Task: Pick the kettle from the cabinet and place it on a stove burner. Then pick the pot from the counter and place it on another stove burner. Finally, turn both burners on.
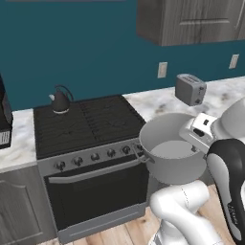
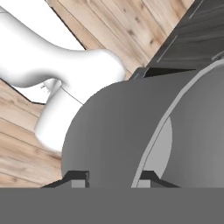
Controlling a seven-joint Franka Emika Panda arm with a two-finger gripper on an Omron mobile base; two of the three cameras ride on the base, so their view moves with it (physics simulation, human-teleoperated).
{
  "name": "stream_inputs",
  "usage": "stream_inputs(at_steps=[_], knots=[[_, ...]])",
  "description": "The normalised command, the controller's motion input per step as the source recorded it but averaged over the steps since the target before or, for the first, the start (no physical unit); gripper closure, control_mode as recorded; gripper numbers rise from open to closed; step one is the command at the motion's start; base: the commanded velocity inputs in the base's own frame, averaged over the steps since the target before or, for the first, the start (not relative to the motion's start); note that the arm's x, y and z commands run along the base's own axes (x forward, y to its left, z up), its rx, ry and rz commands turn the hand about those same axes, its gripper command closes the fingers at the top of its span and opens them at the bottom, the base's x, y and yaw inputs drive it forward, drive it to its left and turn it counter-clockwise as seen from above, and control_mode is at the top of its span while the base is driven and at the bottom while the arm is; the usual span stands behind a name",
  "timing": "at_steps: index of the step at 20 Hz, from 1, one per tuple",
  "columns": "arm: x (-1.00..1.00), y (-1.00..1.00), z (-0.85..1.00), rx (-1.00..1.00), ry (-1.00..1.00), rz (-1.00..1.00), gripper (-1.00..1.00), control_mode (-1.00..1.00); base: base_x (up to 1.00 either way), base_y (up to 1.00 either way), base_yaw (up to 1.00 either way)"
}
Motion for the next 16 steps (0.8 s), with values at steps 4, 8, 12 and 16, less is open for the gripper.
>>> stream_inputs(at_steps=[4,8,12,16], knots=[[0.0,0.0,0.0,0.0,0.0,0.0,1.0,1.0,0.46,-0.38,0.07],[0.0,0.0,0.0,0.0,0.0,0.0,1.0,1.0,0.33,-0.26,0.07],[0.0,0.0,0.0,0.0,0.0,0.0,1.0,1.0,0.35,-0.14,0.09],[0.0,0.0,0.0,0.0,0.0,0.0,1.0,1.0,0.45,-0.09,0.08]])
